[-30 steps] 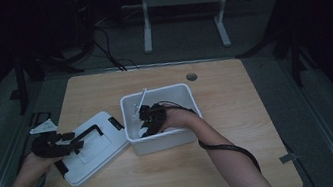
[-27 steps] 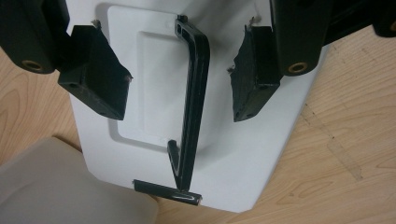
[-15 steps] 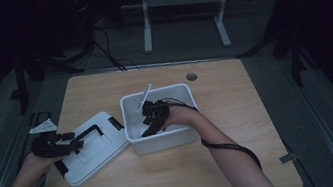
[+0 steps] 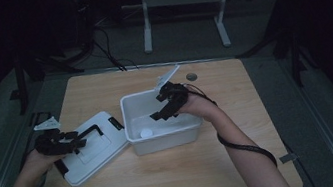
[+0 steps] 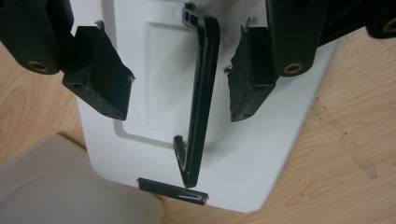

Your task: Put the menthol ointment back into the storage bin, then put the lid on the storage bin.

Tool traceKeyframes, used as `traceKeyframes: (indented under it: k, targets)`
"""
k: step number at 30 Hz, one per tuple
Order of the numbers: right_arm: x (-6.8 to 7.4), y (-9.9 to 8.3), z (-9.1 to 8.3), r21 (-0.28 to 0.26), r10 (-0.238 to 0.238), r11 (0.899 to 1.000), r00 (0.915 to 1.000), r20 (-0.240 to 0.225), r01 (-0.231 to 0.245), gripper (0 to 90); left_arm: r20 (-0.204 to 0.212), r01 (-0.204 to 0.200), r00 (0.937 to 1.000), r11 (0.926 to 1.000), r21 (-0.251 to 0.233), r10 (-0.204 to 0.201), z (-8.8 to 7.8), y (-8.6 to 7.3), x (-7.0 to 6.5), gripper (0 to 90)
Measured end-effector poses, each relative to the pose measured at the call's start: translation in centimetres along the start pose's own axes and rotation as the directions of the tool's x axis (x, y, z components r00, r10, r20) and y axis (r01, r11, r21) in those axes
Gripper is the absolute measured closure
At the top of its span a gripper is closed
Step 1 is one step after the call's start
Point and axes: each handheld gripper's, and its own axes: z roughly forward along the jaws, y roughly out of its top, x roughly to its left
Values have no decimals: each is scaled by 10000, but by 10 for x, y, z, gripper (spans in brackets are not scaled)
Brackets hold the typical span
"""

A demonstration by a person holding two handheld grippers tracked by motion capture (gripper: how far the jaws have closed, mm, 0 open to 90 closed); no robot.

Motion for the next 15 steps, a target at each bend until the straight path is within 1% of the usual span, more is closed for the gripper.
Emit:
traceKeyframes:
  k: [2, 3, 4, 5, 6, 7, 8, 9, 10, 11, 12, 13, 14, 15]
  targets:
    - [-3, -6, -14, -563, 321, 9979, 9992, 233, -308, 147, -29, -67, 10000, 9999, 88, 67, 3, 1, -1, 412]
    - [-4, -9, -21, -793, 418, 9961, 9985, 354, -389, 145, -40, -140, 9999, 9999, 98, 140, 4, 1, -1, 419]
    - [-4, -13, -29, -1034, 520, 9936, 9972, 545, -462, 133, 21, -129, 9999, 9999, 110, 129, 5, 2, -2, 450]
    - [-4, -18, -38, -1193, 605, 9914, 9963, 608, -530, 131, 19, -195, 9998, 9997, 138, 195, 6, 2, -2, 486]
    - [-5, -22, -43, -1236, 589, 9910, 9964, 616, -509, 131, 51, -257, 9997, 9995, 187, 256, 7, 3, -2, 488]
    - [-6, -27, -49, -1331, 721, 9892, 9949, 706, -622, 131, 104, -322, 9994, 9992, 247, 320, 8, 4, -2, 521]
    - [-7, -33, -56, -1394, 917, 9871, 9923, 837, -794, 134, 141, -364, 9993, 9990, 277, 360, 8, 5, -2, 554]
    - [-8, -39, -62, -1399, 1091, 9856, 9890, 1002, -946, 137, 94, -398, 9992, 9988, 300, 396, 9, 7, -3, 556]
    - [-9, -45, -67, -1368, 1226, 9850, 9847, 1236, -1055, 140, 272, -379, 9990, 9985, 407, 368, 9, 8, -1, 576]
    - [-11, -54, -74, -1350, 1418, 9833, 9788, 1477, -1221, 142, 288, -374, 9989, 9984, 432, 362, 10, 9, -2, 637]
    - [-13, -60, -77, -1391, 1585, 9807, 9755, 1526, -1375, 143, 221, -446, 9988, 9976, 530, 435, 11, 10, -2, 644]
    - [-15, -68, -82, -1374, 1843, 9769, 9703, 1564, -1635, 143, 415, -380, 9985, 9969, 691, 352, 12, 10, -1, 710]
    - [-17, -76, -86, -1321, 2003, 9748, 9657, 1651, -1797, 142, 463, -525, 9977, 9952, 831, 488, 13, 10, -2, 752]
    - [-18, -85, -89, -1273, 2153, 9725, 9614, 1712, -1951, 142, 417, -684, 9970, 9933, 934, 647, 14, 11, -3, 776]
